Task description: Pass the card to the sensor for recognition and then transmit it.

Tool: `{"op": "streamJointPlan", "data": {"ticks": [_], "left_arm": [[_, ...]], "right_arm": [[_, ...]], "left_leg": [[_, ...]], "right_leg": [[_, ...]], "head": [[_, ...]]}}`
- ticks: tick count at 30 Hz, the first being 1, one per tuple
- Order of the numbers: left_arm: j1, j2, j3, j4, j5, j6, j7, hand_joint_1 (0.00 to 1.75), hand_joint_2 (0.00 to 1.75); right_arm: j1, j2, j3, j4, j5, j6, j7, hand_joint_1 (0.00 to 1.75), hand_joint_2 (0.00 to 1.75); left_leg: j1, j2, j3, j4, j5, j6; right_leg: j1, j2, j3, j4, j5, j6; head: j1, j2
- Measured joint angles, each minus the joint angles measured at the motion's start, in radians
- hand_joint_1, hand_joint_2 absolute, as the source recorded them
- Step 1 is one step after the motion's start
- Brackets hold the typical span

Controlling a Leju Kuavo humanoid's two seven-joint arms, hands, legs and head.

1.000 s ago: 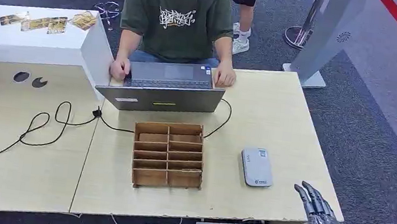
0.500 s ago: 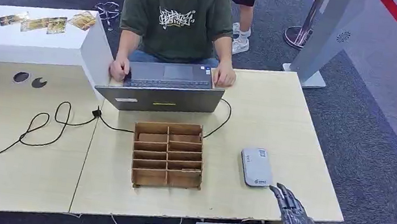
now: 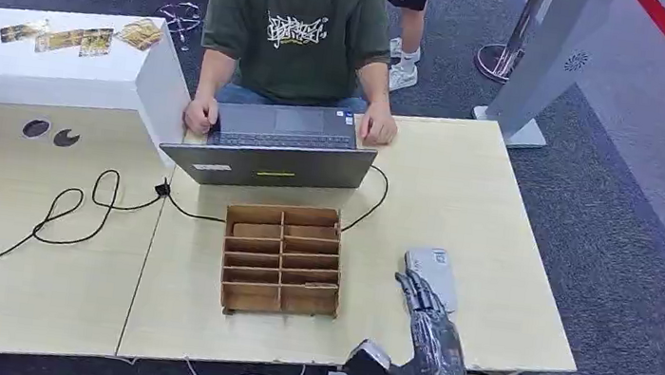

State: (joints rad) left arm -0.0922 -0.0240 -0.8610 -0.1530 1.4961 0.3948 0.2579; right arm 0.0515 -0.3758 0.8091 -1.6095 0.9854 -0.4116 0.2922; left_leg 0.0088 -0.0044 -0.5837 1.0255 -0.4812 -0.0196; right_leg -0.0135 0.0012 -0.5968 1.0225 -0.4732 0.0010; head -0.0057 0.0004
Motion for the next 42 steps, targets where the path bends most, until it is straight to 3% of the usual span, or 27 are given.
{"op": "streamJointPlan", "data": {"ticks": [10, 21, 30, 37, 42], "left_arm": [[0.0, 0.0, 0.0, 0.0, 0.0, 0.0, -0.003, 0.0, 0.0], [0.0, 0.0, 0.0, 0.0, 0.002, 0.003, -0.008, 0.0, 0.0], [-0.002, -0.001, 0.0, 0.0, -0.028, 0.002, -0.005, 0.0, 0.0], [-0.004, -0.005, 0.0, 0.0, -0.043, 0.001, -0.005, 0.0, 0.0], [-0.004, -0.007, 0.0, 0.0, -0.045, 0.0, -0.005, 0.0, 0.0]], "right_arm": [[-0.012, 0.053, -0.018, 0.029, 0.002, -0.002, -0.008, 0.0, 1.75], [-0.011, 0.066, -0.019, -0.005, 0.035, -0.038, -0.096, 0.0, 1.75], [-0.054, 0.155, -0.015, 0.097, -0.01, -0.044, -0.169, 0.0, 1.75], [-0.109, 0.241, -0.008, 0.205, -0.009, -0.063, -0.192, 0.0, 1.75], [-0.133, 0.267, -0.001, 0.247, -0.022, -0.063, -0.2, 0.0, 1.75]], "left_leg": [[0.0, 0.0, 0.0, 0.0, 0.0, 0.0], [0.0, 0.0, 0.0, 0.0, 0.0, 0.0], [0.0, 0.0, 0.0, 0.0, 0.001, -0.001], [0.0, 0.0, 0.0, 0.0, 0.001, -0.001], [0.0, 0.0, 0.0, 0.0, 0.001, -0.001]], "right_leg": [[0.0, 0.0, 0.0, 0.0, 0.0, 0.0], [0.0, 0.0, 0.0, 0.0, 0.0, 0.0], [0.0, 0.0, 0.0, 0.0, 0.0, 0.0], [0.0, 0.0, 0.0, 0.0, 0.0, 0.0], [0.0, 0.0, 0.0, 0.0, 0.0, 0.0]], "head": [[0.0, 0.0], [0.0, 0.0], [0.0, 0.0], [0.0, 0.0], [0.0, 0.0]]}}
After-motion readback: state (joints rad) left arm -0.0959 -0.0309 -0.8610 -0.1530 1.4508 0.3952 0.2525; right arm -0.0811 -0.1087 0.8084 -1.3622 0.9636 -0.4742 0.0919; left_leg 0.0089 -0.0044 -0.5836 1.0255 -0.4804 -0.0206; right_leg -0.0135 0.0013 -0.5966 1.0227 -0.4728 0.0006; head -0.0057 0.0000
